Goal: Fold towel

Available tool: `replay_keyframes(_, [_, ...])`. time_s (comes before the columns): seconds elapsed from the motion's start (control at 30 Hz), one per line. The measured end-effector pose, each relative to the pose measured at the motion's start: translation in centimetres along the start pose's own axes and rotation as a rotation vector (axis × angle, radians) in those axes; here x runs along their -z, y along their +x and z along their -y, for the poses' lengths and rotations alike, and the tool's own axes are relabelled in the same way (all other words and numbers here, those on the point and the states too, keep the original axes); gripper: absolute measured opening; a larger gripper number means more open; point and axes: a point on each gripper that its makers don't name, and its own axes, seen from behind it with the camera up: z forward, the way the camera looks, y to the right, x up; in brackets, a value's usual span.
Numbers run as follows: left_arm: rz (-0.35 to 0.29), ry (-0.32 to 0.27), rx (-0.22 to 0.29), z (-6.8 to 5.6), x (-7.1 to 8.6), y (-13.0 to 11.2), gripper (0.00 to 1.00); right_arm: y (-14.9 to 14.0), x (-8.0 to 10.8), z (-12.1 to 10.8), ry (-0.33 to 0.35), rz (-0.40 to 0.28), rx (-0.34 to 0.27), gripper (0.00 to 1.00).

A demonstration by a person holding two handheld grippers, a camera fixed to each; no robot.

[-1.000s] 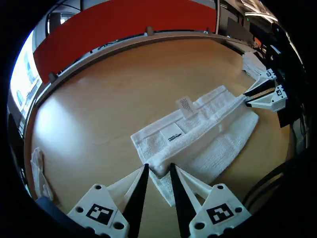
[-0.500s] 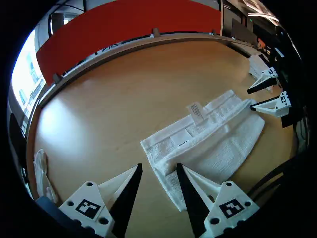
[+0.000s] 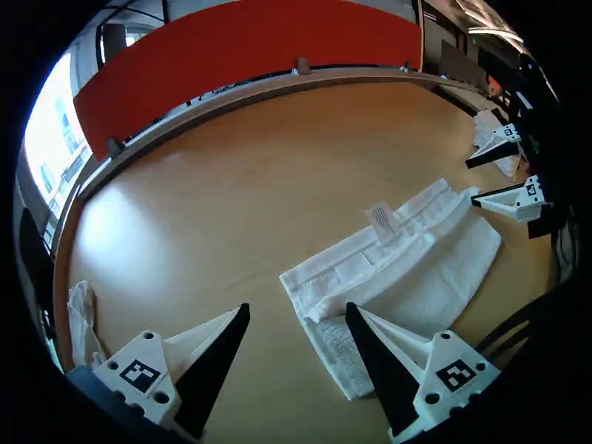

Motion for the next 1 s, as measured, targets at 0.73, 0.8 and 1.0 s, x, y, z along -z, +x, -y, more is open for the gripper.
replay_keyframes(0.73, [-0.017,0.014,0.03,0.6,0.9,0.4,0.96,0.7,0.4,-0.6,-0.015,-0.026,-0.017,0.94])
replay_keyframes(0.8, [-0.016,0.011,0.033,0.5,1.0,0.3,0.96,0.5,0.5,-0.5,-0.013,-0.023,-0.019,0.94])
replay_keyframes(1.0, [-0.013,0.009,0.037,0.2,1.4,0.0,0.96,0.0,1.1,0.3,-0.004,-0.023,-0.026,0.94])
